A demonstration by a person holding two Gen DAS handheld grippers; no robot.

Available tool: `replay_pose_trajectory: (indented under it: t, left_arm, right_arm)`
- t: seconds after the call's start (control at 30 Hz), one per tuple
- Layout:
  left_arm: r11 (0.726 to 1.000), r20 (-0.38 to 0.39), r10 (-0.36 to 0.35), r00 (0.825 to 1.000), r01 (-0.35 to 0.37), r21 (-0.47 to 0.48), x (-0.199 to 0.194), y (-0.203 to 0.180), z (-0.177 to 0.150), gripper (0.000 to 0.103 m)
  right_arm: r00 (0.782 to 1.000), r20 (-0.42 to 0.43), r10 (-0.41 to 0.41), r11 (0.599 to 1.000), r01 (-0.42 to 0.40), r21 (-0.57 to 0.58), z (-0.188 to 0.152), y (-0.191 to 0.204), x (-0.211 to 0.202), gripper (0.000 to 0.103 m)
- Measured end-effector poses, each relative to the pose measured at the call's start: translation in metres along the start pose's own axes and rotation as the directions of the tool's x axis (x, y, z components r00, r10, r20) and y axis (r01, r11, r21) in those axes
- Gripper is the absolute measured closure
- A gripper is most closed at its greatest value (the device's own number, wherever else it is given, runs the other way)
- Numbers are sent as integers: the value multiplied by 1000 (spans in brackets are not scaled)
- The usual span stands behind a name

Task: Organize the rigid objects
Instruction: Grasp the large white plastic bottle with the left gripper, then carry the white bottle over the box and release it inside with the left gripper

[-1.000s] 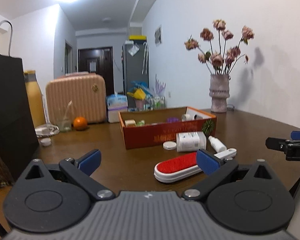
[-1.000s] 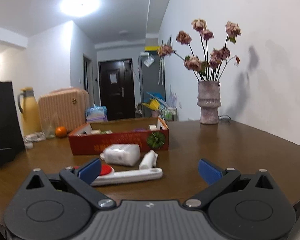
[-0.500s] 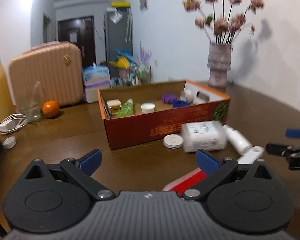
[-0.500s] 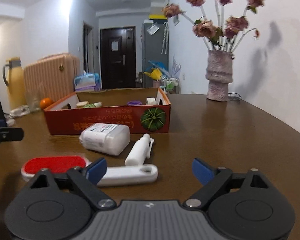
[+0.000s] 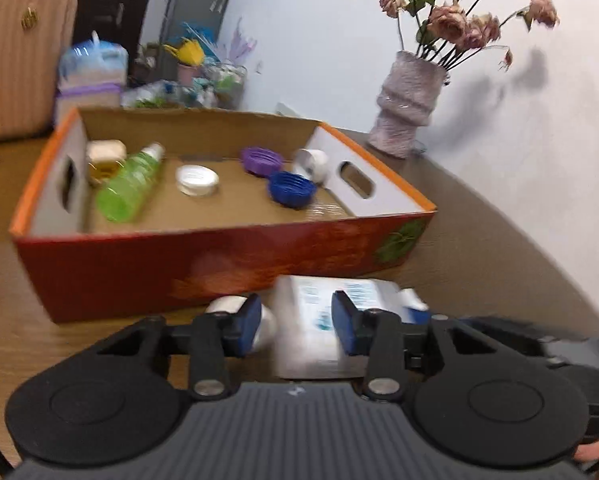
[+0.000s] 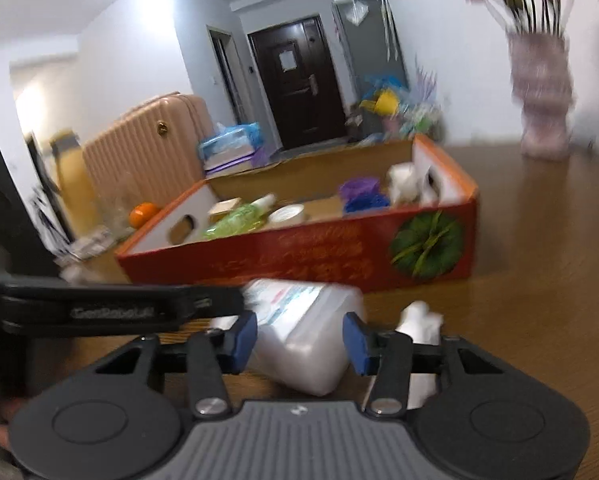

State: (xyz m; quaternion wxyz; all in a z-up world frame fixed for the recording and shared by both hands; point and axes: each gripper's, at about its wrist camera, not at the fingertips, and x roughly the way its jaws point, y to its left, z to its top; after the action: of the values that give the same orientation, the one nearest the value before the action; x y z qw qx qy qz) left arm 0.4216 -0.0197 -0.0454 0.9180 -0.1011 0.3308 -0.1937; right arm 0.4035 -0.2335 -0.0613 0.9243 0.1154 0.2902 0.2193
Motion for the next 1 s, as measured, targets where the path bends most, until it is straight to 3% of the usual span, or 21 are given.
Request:
replay_pose_trajectory:
  t: [0.23, 0.3, 0.37, 0.43, 0.5, 0.6, 0.77, 1.0]
  left_arm:
    - [999, -18, -41, 999, 40, -36, -1, 6, 0, 71]
    - [1000, -7, -14, 1000, 14, -3, -2, -2, -1, 71]
    - [998, 7, 45, 999, -46, 43, -7, -13, -2, 71]
    - [998, 21, 49, 999, -50, 43, -18, -17, -2, 71]
    - [999, 44, 26, 999, -27, 23, -36, -19, -5, 71]
    - [998, 116, 47, 992, -51, 29, -71, -31, -15, 71]
    - [995, 259, 74, 963, -87, 38, -139, -52, -36, 72]
    - [997, 330, 68, 941, -78, 15, -203, -62, -56, 72]
  right_arm:
    - [999, 15, 41, 998, -42, 53, -3, -10, 3, 56]
    - [999, 23, 45, 997, -47, 69, -2, -12, 2, 60]
    - [998, 26, 58, 995, -60, 86, -1, -13, 1, 72]
    - [997, 46, 54, 995, -58, 83, 1, -10, -7, 76]
    - [996, 81, 43, 998, -47, 47, 3, 1, -20, 76]
    - [990, 136, 47, 999, -45, -16, 4, 27, -48, 77]
    - [973, 219, 66, 995, -48, -89, -5, 72, -96, 77]
    - [960, 266, 88, 989, -52, -140, -12, 111, -139, 77]
